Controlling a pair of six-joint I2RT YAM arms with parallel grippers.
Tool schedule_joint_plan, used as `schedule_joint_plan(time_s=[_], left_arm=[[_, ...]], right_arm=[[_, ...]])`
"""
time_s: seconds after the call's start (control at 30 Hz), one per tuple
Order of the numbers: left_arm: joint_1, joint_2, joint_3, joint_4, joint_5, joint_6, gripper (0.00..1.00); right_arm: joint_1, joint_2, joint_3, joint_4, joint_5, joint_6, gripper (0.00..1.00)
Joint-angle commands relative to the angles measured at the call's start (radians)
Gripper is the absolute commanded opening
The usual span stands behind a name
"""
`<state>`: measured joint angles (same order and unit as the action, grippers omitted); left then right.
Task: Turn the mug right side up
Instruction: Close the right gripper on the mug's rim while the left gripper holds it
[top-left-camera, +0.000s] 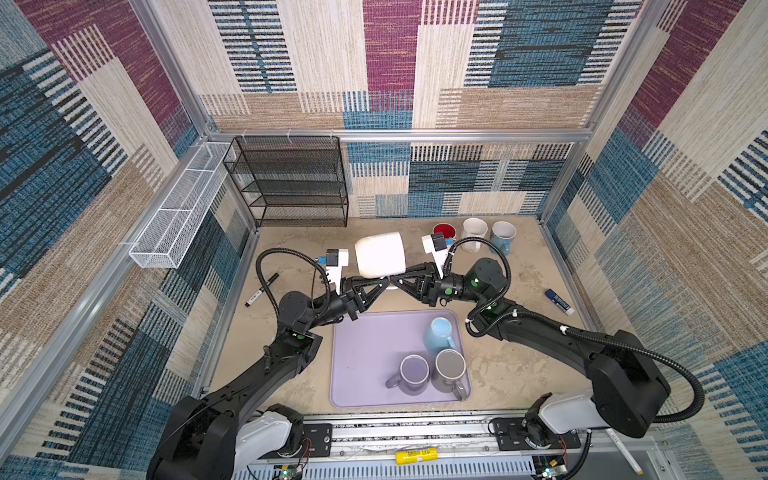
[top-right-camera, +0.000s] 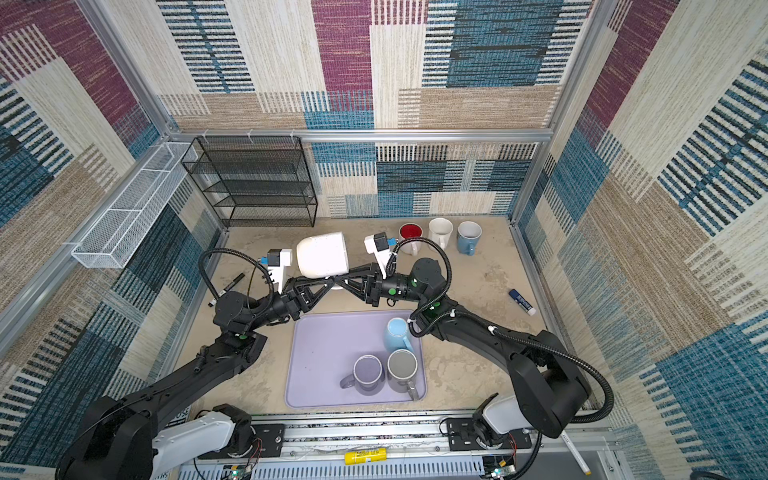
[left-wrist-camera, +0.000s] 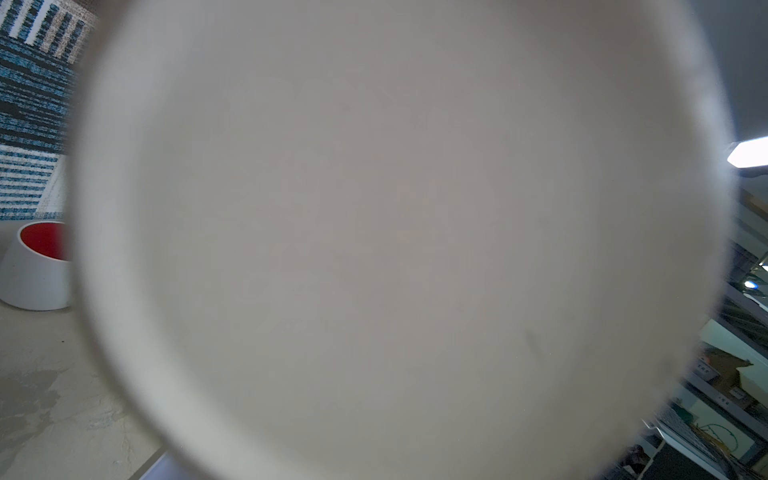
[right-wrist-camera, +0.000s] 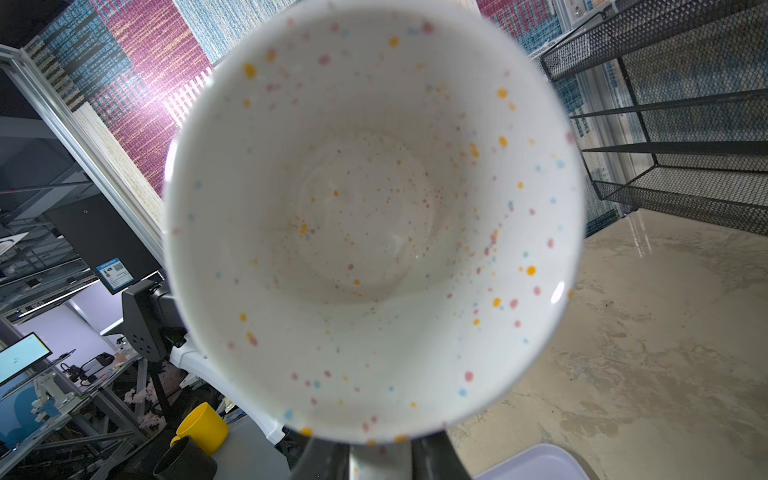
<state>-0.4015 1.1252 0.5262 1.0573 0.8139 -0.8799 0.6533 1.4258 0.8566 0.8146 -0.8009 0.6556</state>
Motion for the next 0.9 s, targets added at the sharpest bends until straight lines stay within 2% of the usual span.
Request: schedule_joint_plan(time_s=[0.0, 0.27, 0.43, 0.87], left_arm=[[0.001, -0.01, 0.009, 0.051, 0.018, 0.065, 0.02], [0.0, -0.041, 0.02, -0.009, 0.012, 0.092, 0.27], [0.0, -0.063, 0.021, -0.053, 0.004, 0.115, 0.47], [0.001, -0.142, 0.039, -0.29, -0.057, 0.225, 0.69]], right_arm=[[0.005, -0.004, 0.013, 0.031, 0.009, 0.033, 0.0], [0.005, -0.004, 0.022, 0.009, 0.009, 0.021, 0.0], [0.005, -0.002, 0.026, 0.0, 0.011, 0.017, 0.0], [0.005, -0.008, 0.043, -0.047, 0.038, -0.008, 0.0]])
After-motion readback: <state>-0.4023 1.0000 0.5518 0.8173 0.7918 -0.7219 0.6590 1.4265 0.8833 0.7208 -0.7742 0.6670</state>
